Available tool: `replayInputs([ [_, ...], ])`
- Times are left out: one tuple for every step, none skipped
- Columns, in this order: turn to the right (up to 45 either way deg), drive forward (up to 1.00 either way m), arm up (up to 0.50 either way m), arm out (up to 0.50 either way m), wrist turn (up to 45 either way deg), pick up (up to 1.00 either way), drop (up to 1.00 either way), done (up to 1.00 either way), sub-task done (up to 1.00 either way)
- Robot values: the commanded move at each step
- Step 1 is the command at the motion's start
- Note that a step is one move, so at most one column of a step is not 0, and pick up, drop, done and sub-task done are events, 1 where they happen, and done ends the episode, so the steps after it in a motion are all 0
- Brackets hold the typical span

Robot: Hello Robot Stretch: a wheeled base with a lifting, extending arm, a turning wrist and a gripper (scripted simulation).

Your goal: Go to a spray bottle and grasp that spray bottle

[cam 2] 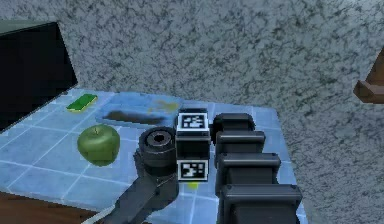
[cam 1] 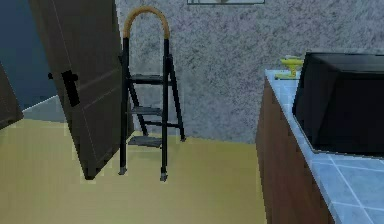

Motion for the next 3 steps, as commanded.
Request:
replayInputs([
  [0.0, 0.00, 0.00, 0.00, 45.0, 0.00, 0.00, 0.00, 0.00],
  [0.0, 0.00, 0.00, 0.00, 45.0, 0.00, 0.00, 0.00, 0.00],
  [0.0, 0.00, 0.00, 0.00, 45.0, 0.00, 0.00, 0.00, 0.00],
])
